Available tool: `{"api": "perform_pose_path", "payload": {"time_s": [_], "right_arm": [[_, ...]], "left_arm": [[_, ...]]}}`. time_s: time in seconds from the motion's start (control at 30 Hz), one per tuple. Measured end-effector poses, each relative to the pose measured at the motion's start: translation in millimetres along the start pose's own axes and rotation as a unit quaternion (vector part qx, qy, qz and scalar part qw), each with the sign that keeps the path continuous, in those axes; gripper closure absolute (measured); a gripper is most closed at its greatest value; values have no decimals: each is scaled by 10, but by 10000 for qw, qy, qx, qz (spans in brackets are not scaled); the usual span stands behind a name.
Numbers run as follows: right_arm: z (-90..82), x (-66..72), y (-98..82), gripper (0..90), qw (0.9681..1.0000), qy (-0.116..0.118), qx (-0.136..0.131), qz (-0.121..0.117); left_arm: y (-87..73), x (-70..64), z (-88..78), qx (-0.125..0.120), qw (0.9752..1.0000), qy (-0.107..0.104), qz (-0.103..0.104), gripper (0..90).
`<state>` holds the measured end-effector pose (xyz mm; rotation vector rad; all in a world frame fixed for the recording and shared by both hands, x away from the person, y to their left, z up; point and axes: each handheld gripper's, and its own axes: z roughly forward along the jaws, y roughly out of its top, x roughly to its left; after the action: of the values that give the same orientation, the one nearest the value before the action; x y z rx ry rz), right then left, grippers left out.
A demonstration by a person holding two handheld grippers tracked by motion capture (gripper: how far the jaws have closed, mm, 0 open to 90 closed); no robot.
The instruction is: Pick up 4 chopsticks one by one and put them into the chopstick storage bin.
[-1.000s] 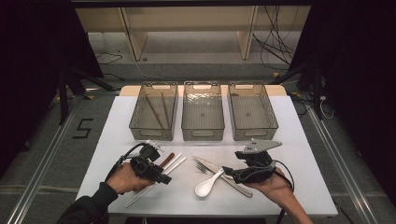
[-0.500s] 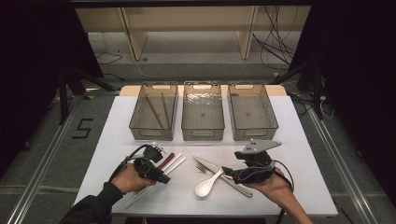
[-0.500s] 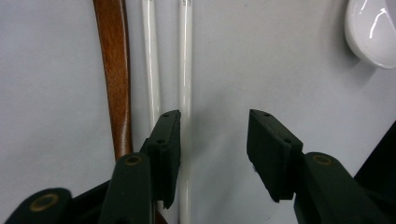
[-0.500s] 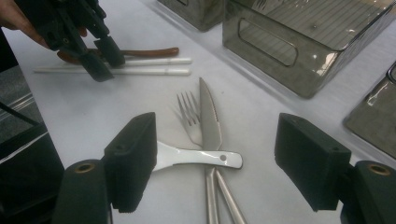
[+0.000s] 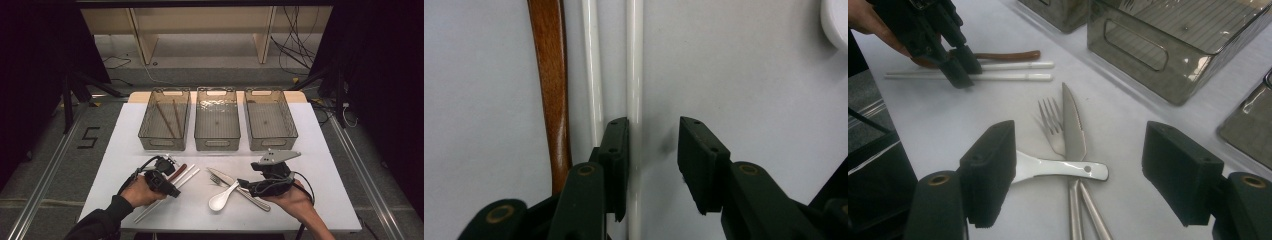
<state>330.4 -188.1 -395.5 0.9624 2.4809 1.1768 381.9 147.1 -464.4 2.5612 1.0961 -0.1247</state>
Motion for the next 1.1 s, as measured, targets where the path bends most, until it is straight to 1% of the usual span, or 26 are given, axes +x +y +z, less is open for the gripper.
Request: {"api": "perform_pose_path", "payload": {"time_s": [0.1, 0.17, 0.3, 0.43, 0.67, 0.73, 0.77, 0.9, 0.97, 1.03, 1.07, 1.1], "right_arm": [[1, 0, 0, 309, 10000, -1, 1, 0], [1, 0, 1, 309, 10000, -2, 7, 2], [2, -2, 1, 309, 10000, -10, 8, -1], [0, -2, 0, 309, 10000, -11, 12, -3], [-2, -2, 1, 309, 10000, -23, 13, -11], [-3, -2, 0, 309, 10000, -27, 9, -10], [-2, -3, 0, 309, 10000, -26, 11, -8], [-2, 0, 1, 309, 10000, -25, 7, -15], [-1, 1, 1, 309, 10000, -25, 12, -16], [-2, 1, 1, 309, 10000, -27, 12, -14], [-2, 1, 1, 309, 10000, -28, 11, -14], [-3, 1, 2, 310, 10000, -27, 10, -13]], "left_arm": [[7, -16, 3, 34, 10000, 47, 9, 682], [14, -27, 8, 89, 9999, -10, 58, 710], [39, -78, 21, 182, 9995, 179, 167, 746], [45, -87, 25, 201, 9994, 228, 172, 761], [51, -134, 34, 234, 9986, 372, 295, 759], [52, -142, 36, 251, 9978, 505, 354, 792], [53, -141, 36, 248, 9977, 518, 355, 821], [52, -140, 36, 249, 9978, 514, 346, 822], [52, -136, 38, 240, 9980, 491, 306, 817], [52, -137, 37, 242, 9985, 415, 276, 785], [52, -139, 38, 248, 9984, 422, 293, 773], [53, -146, 39, 261, 9979, 497, 327, 779]]}}
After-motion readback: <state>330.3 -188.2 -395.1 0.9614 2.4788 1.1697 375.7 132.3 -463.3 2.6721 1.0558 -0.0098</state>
